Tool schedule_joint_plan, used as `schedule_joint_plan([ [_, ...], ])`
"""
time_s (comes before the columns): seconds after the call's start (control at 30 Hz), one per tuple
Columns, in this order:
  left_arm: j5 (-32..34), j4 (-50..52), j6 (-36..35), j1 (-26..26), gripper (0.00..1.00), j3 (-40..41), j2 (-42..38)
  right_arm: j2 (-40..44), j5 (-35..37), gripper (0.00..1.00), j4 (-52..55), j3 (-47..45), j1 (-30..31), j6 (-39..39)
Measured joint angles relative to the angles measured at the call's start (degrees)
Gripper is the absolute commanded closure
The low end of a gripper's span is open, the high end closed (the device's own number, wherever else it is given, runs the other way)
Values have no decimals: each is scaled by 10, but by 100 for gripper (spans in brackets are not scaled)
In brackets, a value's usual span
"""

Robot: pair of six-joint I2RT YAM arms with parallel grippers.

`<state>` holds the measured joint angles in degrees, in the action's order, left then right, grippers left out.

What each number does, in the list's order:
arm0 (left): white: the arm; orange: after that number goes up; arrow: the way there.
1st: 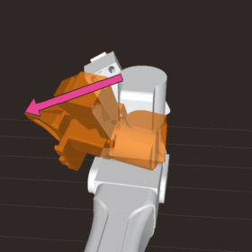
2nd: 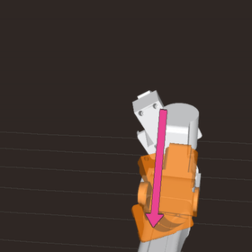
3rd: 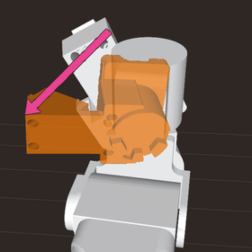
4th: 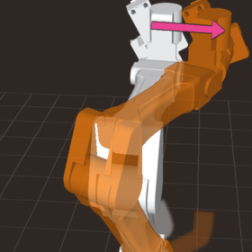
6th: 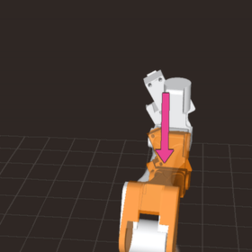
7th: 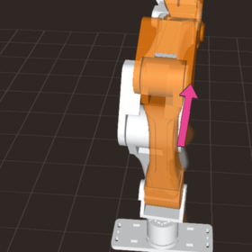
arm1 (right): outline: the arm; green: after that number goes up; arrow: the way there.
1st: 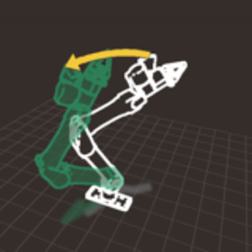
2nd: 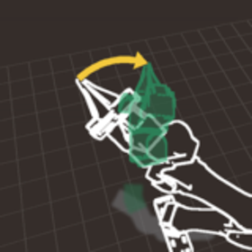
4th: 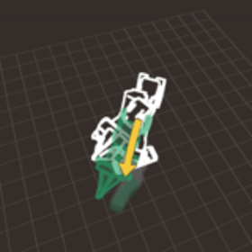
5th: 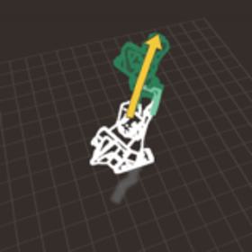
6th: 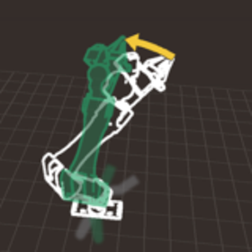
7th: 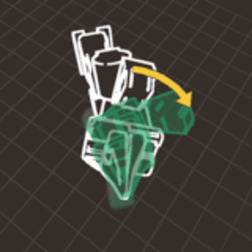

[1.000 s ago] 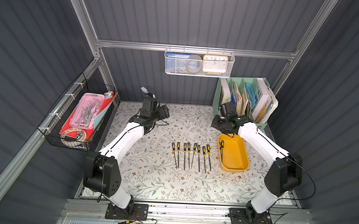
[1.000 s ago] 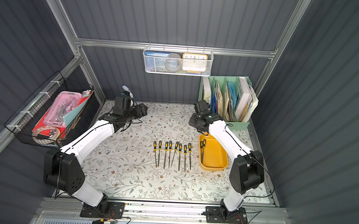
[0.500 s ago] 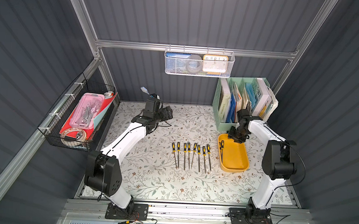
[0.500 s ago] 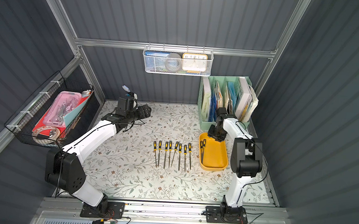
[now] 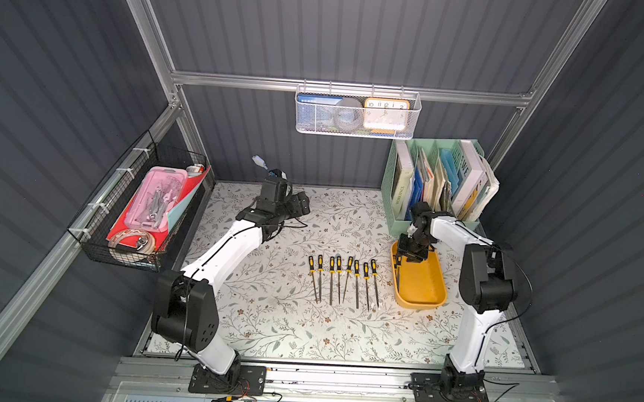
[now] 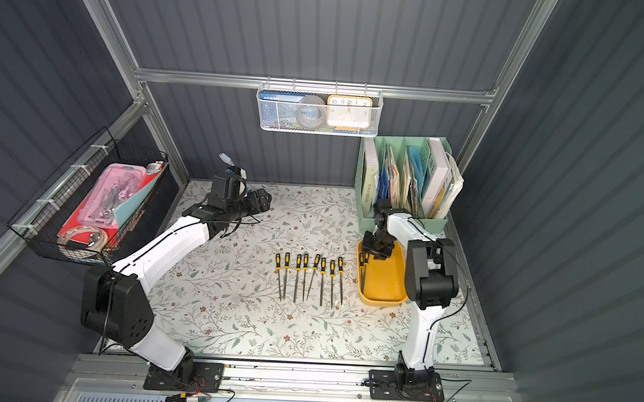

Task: Take the file tool out of the storage box
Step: Pick up the file tool from the storage box.

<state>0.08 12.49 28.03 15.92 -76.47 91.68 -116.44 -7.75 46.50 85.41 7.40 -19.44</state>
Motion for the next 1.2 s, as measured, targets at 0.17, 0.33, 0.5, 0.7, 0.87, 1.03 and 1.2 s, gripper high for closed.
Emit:
schedule_joint_plan([
  [0.17, 2, 2, 2, 0, 13, 1, 0, -8, 12, 61, 0, 0, 0, 5],
  [0.33, 4, 4, 3, 0, 12, 1, 0, -13, 22, 69, 1, 0, 0, 12],
  [0.5, 4, 8, 4, 0, 13, 1, 0, -20, 28, 96, 5, 0, 0, 17],
  [0.7, -20, 15, 1, 0, 15, -8, 1, 0, 25, 100, 13, 0, -1, 24],
  [0.87, -104, 5, -3, -1, 16, -22, 10, 92, -37, 100, 10, 12, -11, 39],
  [1.03, -253, -39, 2, -1, 23, -22, 33, 187, -156, 100, -39, 25, -21, 43],
  [1.2, -383, -96, 20, 3, 31, -24, 73, 215, -315, 100, -137, 13, -21, -1],
])
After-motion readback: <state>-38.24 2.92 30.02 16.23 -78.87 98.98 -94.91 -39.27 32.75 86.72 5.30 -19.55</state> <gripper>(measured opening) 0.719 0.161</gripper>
